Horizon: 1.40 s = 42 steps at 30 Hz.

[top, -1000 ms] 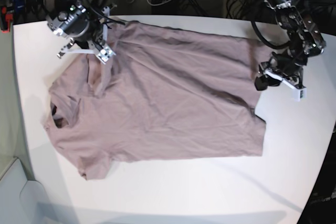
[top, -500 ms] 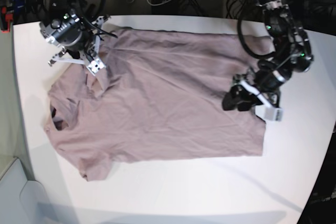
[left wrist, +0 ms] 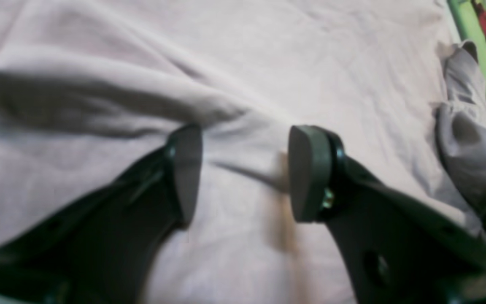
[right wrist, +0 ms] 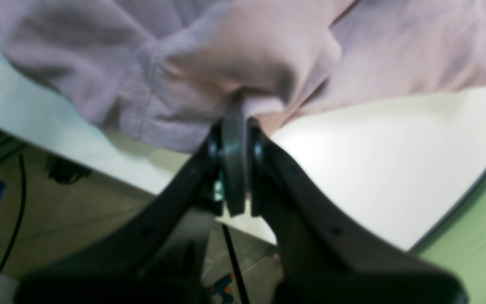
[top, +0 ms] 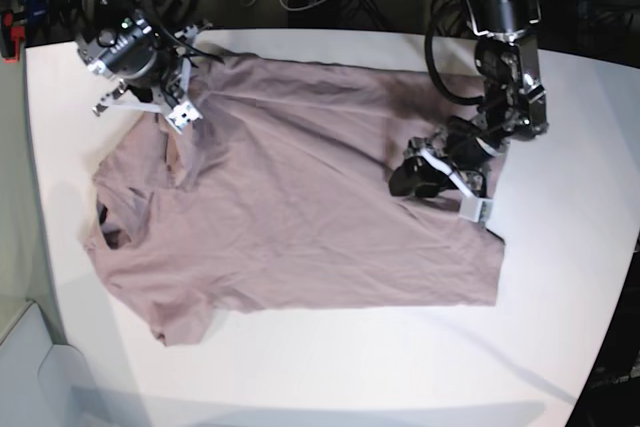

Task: Layout the t-shirt on the table in an organized manner, then fold the t-shirt properly
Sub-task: 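Move the left gripper inward onto the shirt body, then pull the shirt collar edge with the right gripper away from the hem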

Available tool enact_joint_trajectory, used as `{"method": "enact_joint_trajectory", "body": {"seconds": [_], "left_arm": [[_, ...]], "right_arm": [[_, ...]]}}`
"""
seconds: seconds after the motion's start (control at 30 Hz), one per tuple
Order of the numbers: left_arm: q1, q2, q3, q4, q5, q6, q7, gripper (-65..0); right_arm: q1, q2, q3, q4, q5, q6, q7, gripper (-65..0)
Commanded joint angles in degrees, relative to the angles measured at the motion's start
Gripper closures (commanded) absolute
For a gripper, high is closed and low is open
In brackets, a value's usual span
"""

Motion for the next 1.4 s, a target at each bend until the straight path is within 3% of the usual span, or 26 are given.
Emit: {"method": "enact_joint_trajectory", "body": {"seconds": [0.0, 0.33, 0.47, 0.63, 0.8, 0.9, 1.1, 1.37], "left_arm": [[0.45, -1.48, -0.29, -0.34, 4.66, 2.61, 3.76, -33.2], [0.89, -2.8, -8.11, -0.34, 4.75, 2.53, 3.76, -33.2], [0.89, -3.24, -8.29, -0.34, 5.01, 2.53, 3.76, -33.2], [1.06, -4.03, -8.55, -0.34, 4.66, 2.53, 3.76, -33.2], [1.06, -4.03, -10.31, -0.25, 4.66, 2.53, 3.76, -33.2], [0.97, -4.03, -10.31, -0.25, 4.57, 2.53, 3.76, -33.2], [0.89, -3.68, -9.87, -0.25, 4.57, 2.53, 3.76, -33.2], [0.8, -4.03, -9.87, -0.25, 4.57, 2.44, 3.85, -33.2]], "right_arm": [[0.15, 0.1, 0.21, 1.39, 0.21, -0.27, 0.49, 0.0], [-1.61, 0.62, 0.21, 1.66, 0.21, -0.27, 0.49, 0.0], [-1.43, 0.89, 2.94, 1.57, 0.03, -0.27, 0.32, 0.0], [-1.52, 3.7, 6.72, 1.48, 0.03, -0.27, 0.32, 0.0], [-5.39, 3.88, 6.01, 1.57, 0.03, -0.27, 0.23, 0.0], [-8.56, 3.52, 1.0, 1.57, 0.03, -0.27, 0.32, 0.0], [-12.16, -0.61, -8.84, 1.66, 0.03, -0.27, 0.32, 0.0], [-12.69, -0.96, -25.81, 1.66, 0.03, -0.27, -0.12, 0.0]]}}
